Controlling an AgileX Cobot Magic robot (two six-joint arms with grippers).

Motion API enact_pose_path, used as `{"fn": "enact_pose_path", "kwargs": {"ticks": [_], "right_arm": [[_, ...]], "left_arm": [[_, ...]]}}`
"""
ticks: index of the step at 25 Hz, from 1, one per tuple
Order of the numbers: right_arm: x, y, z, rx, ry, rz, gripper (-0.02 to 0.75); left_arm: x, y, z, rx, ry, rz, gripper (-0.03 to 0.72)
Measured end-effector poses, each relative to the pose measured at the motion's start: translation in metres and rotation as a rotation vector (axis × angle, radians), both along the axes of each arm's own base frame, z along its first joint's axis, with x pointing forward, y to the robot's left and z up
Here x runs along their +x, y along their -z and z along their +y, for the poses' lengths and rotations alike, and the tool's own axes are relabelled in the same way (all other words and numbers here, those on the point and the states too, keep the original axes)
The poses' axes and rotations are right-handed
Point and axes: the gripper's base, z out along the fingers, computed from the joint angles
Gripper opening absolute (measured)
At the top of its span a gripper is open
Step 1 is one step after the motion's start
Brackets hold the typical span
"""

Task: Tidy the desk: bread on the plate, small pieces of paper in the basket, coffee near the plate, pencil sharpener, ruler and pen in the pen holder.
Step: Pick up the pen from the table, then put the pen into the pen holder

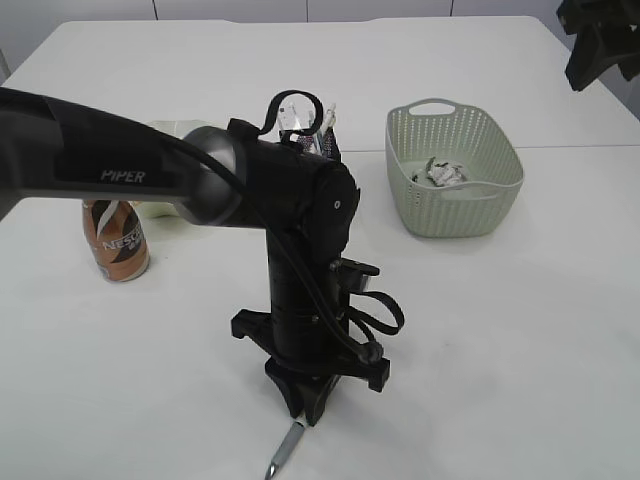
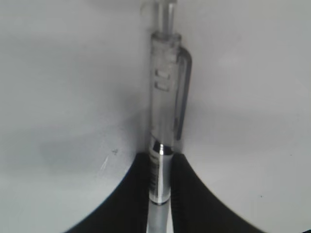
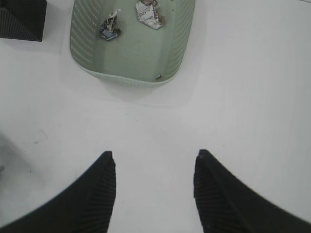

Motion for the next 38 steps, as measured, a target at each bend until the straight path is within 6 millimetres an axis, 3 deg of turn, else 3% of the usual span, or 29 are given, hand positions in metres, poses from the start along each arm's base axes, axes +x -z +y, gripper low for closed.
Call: {"fn": "enact_pose_path", "kwargs": {"ticks": [9, 12, 18, 24, 29, 35, 38], "right_arm": [[0.000, 0.000, 0.000, 0.000, 0.000, 0.000, 0.384], [0.000, 0.000, 0.000, 0.000, 0.000, 0.000, 0.385], [0.000, 0.000, 0.000, 0.000, 0.000, 0.000, 0.385], [0.000, 0.000, 0.000, 0.000, 0.000, -0.002, 0.384], [0.001, 0.000, 0.000, 0.001, 0.000, -0.007, 0.384], [0.001, -0.001, 0.000, 0.001, -0.001, -0.011, 0.384], [0.001, -0.001, 0.000, 0.002, -0.001, -0.013, 0.384]], "left_arm": [[-0.001, -0.006, 0.004, 0.018, 0.029, -0.019, 0.062], [0.000, -0.025, 0.005, 0.005, 0.045, -0.062, 0.062], [-0.003, -0.080, 0.011, -0.070, 0.052, -0.160, 0.062], [-0.031, -0.117, 0.041, -0.127, 0.048, -0.241, 0.062], [-0.060, -0.139, 0.077, -0.285, 0.033, -0.450, 0.062], [-0.088, -0.128, 0.109, -0.496, 0.031, -0.704, 0.062], [-0.088, -0.122, 0.110, -0.565, 0.060, -0.799, 0.062]]}}
